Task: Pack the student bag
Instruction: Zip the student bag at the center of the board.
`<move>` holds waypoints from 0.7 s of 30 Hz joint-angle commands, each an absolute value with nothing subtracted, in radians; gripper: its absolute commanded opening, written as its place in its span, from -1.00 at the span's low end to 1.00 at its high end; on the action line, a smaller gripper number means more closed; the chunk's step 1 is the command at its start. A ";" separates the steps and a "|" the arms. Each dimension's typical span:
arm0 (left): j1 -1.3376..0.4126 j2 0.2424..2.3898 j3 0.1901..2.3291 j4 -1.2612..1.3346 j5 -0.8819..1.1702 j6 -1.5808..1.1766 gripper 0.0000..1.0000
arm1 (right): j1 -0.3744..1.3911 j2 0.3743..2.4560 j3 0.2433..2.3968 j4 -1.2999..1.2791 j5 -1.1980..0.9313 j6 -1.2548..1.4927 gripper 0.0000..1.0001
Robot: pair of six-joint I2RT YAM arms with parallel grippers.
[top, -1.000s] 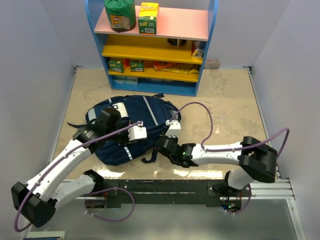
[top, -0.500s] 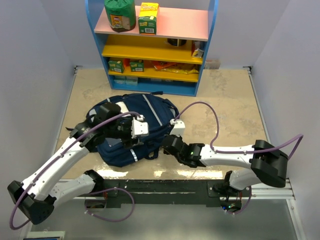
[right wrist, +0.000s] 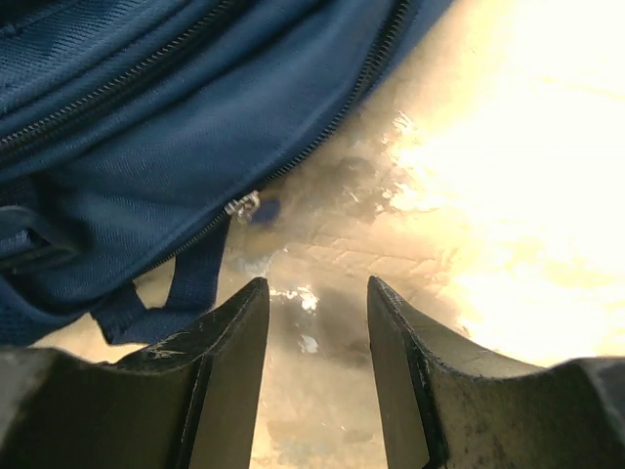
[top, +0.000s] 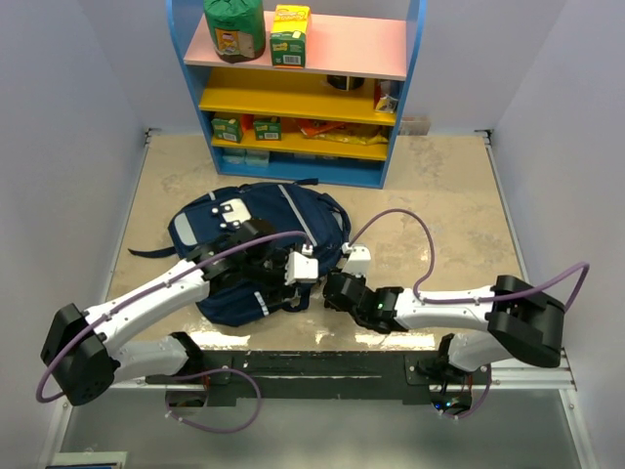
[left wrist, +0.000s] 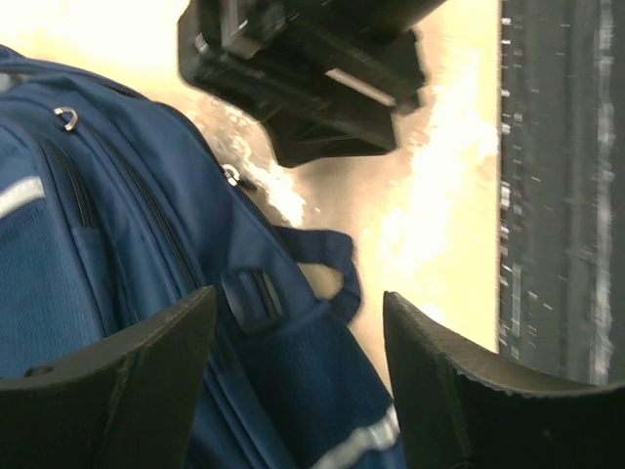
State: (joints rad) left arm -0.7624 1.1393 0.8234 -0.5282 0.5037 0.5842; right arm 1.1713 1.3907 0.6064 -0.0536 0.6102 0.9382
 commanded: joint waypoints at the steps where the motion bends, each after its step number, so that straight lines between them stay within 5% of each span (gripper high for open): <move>1: -0.796 1.176 0.805 -0.373 0.427 0.569 0.49 | 1.170 1.301 0.575 -0.029 0.630 0.988 -0.05; 15: -0.859 1.284 0.687 -0.216 0.141 0.621 0.34 | 1.173 1.166 0.417 0.170 0.626 0.924 0.03; 20: -0.861 1.287 0.661 -0.183 0.087 0.618 0.06 | 1.173 1.258 0.474 0.153 0.601 0.867 0.04; 21: -0.861 1.287 0.660 -0.183 0.092 0.618 -0.15 | 1.173 1.282 0.501 0.155 0.597 0.848 0.03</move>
